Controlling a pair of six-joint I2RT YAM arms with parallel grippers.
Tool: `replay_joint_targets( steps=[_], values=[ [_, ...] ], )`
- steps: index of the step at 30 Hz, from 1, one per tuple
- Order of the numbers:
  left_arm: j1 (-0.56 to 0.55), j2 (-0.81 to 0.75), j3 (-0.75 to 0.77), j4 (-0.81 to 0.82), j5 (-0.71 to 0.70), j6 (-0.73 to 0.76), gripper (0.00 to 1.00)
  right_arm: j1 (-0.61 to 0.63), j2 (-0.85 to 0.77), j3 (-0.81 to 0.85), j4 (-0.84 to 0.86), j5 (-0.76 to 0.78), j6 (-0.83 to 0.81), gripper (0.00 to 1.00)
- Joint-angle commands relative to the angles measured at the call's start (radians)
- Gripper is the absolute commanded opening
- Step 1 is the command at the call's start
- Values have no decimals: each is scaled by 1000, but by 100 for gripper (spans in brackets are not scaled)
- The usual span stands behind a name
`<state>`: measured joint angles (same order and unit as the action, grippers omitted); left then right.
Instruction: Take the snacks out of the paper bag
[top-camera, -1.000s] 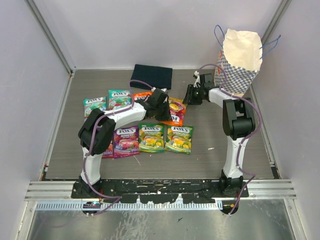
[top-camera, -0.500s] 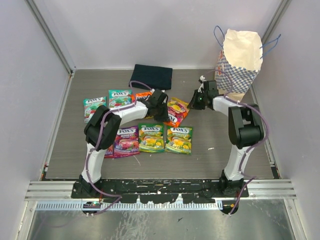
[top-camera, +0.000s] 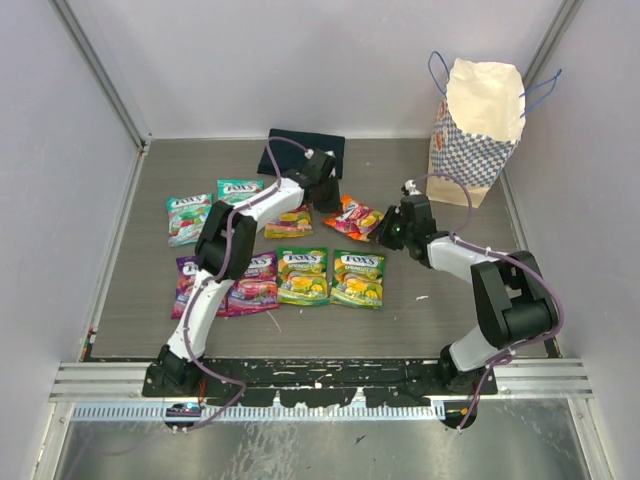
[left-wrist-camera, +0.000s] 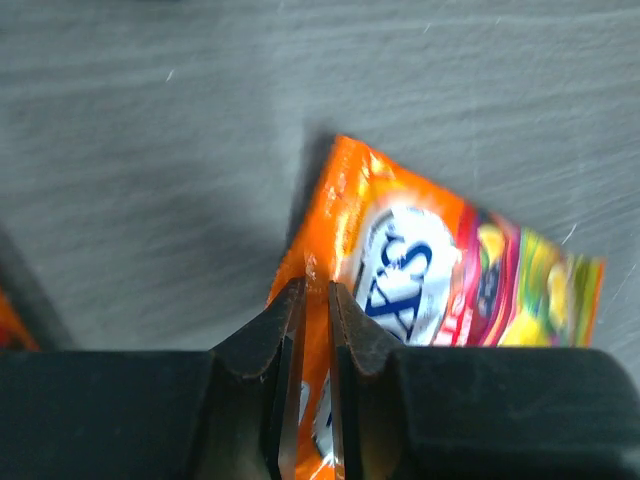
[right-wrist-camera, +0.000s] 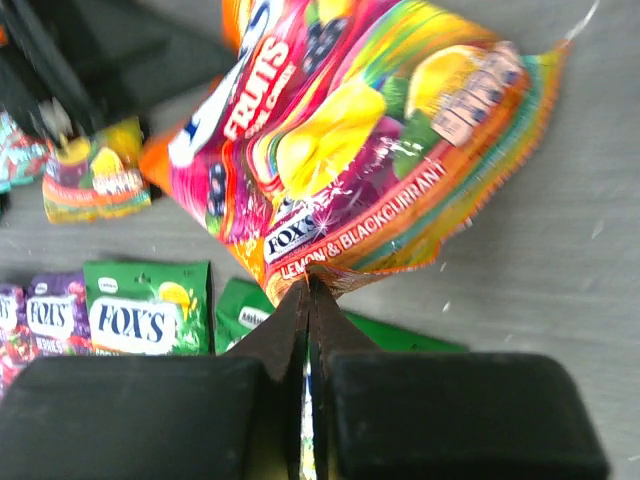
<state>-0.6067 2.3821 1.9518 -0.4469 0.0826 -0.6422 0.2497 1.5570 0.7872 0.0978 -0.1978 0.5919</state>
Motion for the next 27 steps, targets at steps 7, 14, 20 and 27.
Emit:
replay_joint_targets(
  steps=[7, 14, 20, 27],
  values=[
    [16, 161, 355, -133, -3, 62, 19, 164, -86, -97, 174, 25, 56, 57],
    [35, -12, 316, -139, -73, 201, 45, 201, -193, 78, -120, 101, -165, 87],
    [33, -297, 17, -1, -114, 207, 69, 143, -239, 140, -262, 123, -243, 95],
    [5, -392, -257, 123, -72, 89, 52, -37, -72, 174, -185, -2, -251, 79]
  ],
)
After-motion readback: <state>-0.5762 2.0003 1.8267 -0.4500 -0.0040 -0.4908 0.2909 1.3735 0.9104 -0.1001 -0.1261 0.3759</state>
